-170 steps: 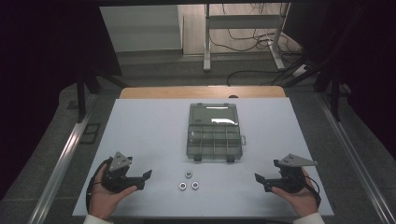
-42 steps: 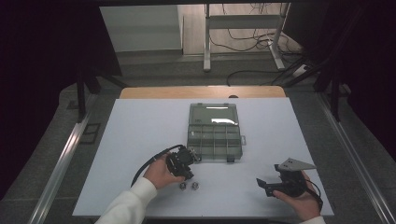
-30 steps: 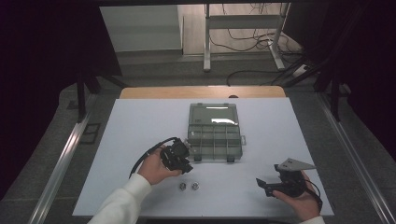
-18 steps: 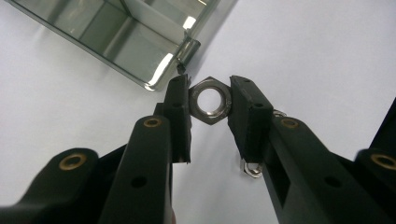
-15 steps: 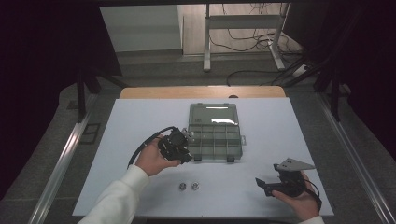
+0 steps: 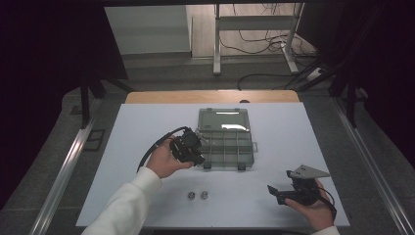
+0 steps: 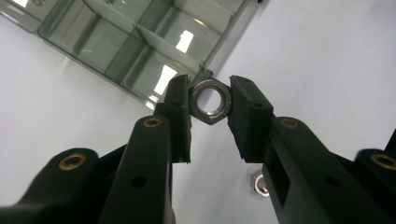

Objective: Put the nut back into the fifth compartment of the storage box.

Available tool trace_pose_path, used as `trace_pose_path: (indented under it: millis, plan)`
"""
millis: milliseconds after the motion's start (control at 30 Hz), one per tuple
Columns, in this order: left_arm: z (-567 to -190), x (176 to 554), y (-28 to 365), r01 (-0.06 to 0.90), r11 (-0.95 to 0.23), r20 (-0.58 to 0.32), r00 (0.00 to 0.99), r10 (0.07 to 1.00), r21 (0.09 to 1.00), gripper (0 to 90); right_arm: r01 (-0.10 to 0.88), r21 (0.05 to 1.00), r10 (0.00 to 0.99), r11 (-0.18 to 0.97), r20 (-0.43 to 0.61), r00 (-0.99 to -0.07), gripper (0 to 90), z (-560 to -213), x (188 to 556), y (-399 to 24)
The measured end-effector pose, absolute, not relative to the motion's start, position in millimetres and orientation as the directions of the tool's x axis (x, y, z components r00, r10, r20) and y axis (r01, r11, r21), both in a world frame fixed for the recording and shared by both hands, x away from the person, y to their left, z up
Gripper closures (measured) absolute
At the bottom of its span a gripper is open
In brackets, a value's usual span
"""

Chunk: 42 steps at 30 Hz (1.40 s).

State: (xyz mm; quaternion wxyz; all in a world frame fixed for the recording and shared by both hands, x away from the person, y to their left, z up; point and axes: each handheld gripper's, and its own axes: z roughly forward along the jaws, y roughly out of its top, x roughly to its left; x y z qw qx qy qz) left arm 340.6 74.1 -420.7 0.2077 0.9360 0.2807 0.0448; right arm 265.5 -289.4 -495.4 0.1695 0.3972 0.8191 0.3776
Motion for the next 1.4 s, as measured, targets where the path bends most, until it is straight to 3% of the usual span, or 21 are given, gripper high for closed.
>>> trace_pose_path:
  millis: [900, 1400]
  plan:
    - [-442, 394, 61, 0.566, -0.742, -0.070, 0.809, 0.584, 0.359, 70.2, 0.520, 0.771, 0.784, 0.367, 0.045, -0.619, 10.1, -492, 271, -291]
    - [-455, 399, 52, 0.569, -0.763, -0.065, 0.812, 0.579, 0.305, 70.2, 0.522, 0.767, 0.782, 0.373, 0.043, -0.622, 10.1, -493, 271, -291]
